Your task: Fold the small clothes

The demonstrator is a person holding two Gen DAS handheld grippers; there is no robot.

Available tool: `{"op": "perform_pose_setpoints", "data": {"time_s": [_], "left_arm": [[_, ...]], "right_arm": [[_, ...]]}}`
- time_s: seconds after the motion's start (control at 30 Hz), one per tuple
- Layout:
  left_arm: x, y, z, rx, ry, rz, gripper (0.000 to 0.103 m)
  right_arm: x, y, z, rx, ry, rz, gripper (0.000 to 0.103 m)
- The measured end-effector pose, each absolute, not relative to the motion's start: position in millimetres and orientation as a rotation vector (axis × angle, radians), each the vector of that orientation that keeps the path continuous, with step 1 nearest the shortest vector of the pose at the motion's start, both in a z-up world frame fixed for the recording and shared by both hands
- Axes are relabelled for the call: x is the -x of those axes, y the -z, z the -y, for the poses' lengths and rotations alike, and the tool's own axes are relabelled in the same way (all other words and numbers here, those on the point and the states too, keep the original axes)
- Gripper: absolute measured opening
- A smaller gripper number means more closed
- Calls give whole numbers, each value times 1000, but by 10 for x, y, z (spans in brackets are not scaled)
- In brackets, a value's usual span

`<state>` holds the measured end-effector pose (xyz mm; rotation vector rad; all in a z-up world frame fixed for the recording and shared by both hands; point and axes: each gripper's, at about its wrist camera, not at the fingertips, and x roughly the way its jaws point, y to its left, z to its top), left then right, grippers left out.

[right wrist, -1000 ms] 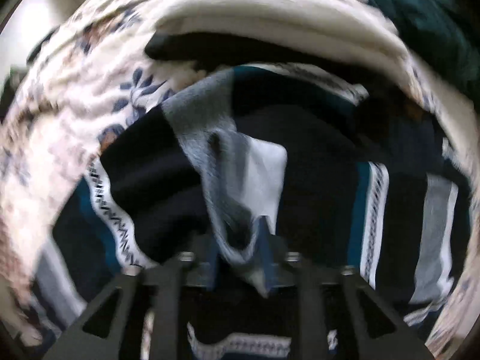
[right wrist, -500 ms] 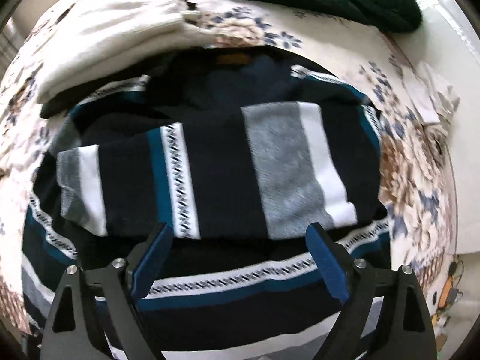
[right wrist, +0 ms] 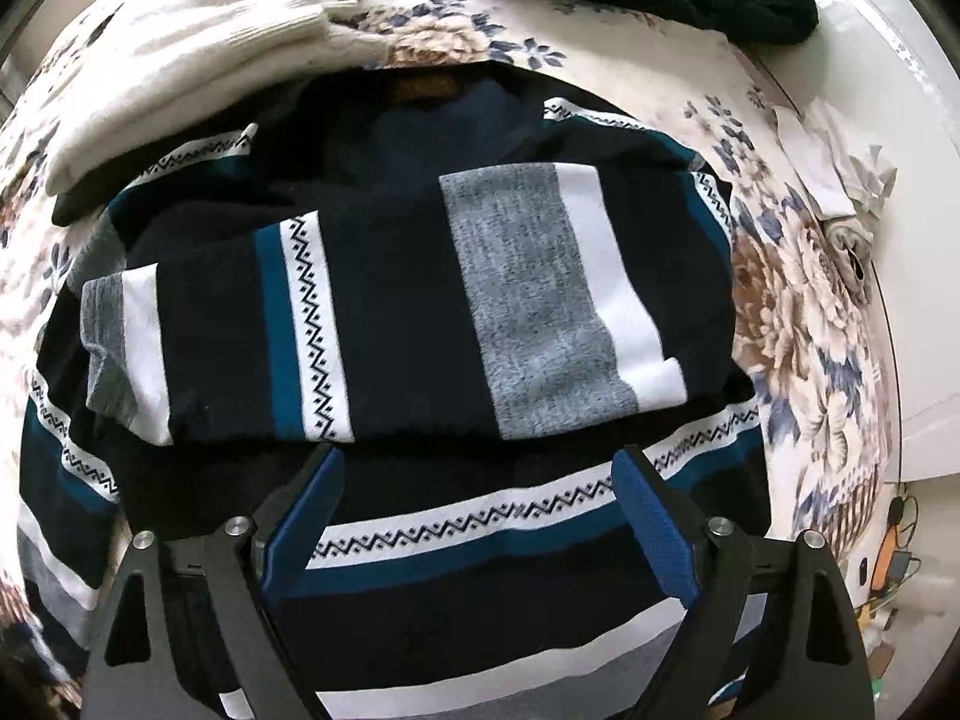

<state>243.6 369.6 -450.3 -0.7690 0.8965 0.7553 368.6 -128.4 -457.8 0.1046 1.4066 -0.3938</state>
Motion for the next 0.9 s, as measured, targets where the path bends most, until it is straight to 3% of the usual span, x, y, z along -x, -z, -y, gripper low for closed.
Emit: {"op": "perform_pose_setpoints", "data": {"time_s": [0.23,0.43,0.73,0.87,0.9], "left_arm": [[-3138,3739,-2564,477,-431,-795,8],[-3799,3472,-740,284,-48,-827,8],[-3887,4086,2134,28,442,-1026,9],[-3800,4403,2720,-62,512,-1139,12],[-3798,4459,2734,-71,514,-1167,18]], "right_arm": [[-3610,4631,1760,-241,300,-1389,92],[-3270,4728,2551,-333,363,-1411,92],[-2726,4828,3818,-435,508,-1439,92],[-2661,4814,4215,-495,503,-1428,92],[-2668,4799,4290,-508,495,-1420,92]]}}
